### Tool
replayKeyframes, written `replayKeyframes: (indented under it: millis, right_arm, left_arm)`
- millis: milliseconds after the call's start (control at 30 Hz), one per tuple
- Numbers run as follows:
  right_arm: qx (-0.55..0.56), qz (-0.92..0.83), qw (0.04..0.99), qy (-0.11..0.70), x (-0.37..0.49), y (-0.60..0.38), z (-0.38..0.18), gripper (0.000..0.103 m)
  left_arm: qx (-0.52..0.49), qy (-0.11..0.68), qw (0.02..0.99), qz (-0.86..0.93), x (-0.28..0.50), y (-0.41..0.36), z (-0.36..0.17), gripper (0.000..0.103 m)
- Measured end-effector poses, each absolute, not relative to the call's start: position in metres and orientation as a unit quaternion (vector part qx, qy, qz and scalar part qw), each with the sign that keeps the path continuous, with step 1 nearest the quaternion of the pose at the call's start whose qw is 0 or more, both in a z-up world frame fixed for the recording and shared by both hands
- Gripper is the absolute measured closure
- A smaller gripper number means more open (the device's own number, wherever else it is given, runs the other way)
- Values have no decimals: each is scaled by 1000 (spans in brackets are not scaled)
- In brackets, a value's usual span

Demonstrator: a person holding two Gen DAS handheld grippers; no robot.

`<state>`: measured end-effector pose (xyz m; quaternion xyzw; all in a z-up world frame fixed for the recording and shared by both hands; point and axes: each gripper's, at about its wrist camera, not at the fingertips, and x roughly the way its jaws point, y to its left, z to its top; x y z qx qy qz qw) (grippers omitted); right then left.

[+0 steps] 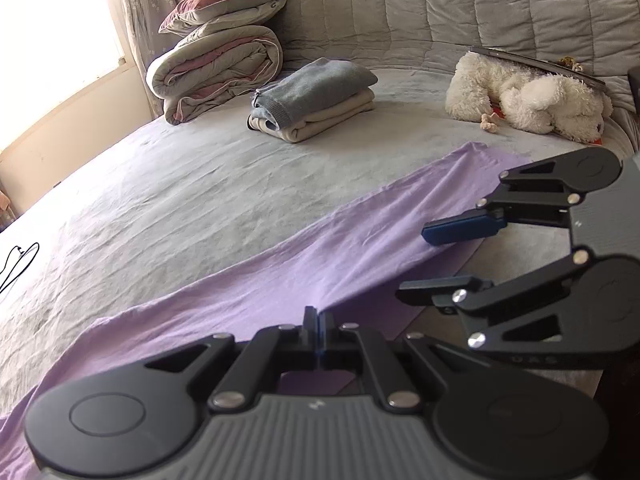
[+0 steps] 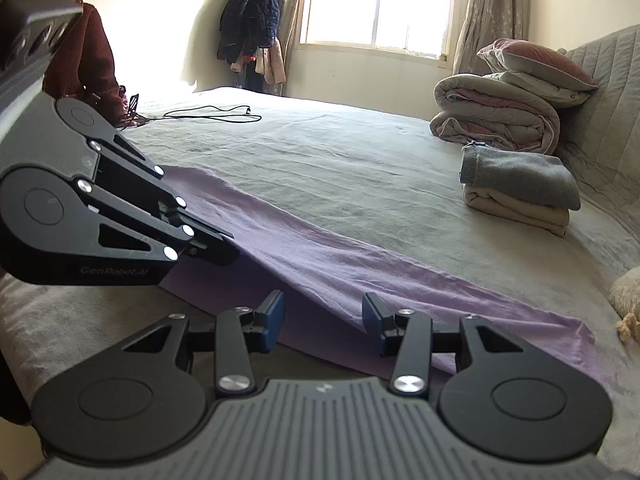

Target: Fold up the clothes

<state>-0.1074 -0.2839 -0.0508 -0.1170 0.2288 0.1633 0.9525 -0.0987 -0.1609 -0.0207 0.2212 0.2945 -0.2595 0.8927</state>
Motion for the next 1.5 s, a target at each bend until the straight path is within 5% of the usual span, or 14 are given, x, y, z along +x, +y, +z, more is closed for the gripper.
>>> replayKeyframes:
  millis: [200,467,1033,1233,1300,1500]
  right_arm:
    - [-208,75,947,233,-98,-290,-68,88]
    - [-240,-10,934,264,-100,-337,-79,103]
    - [-211,6,935,284,-115,-347,-70,96]
    - [-177,15,940,290,-123,-353,-62,82]
    - [-166,18,942,291,-126,-355,-59,60]
    - [-177,31,942,284,-133,-343,-55,60]
  left_arm:
    - [225,299,889,-265,-105,-160,-26,103]
    - [215,313,884,-274,-112,-165,-36,103]
    - [170,344,866,-319,-122,-145,-33,93]
    - [154,319,886,-299,-122,-115,-20,74]
    - [156,321,891,-281,-118,-102,-19,70]
    - [141,337,907,-208,-109,-51,-21,65]
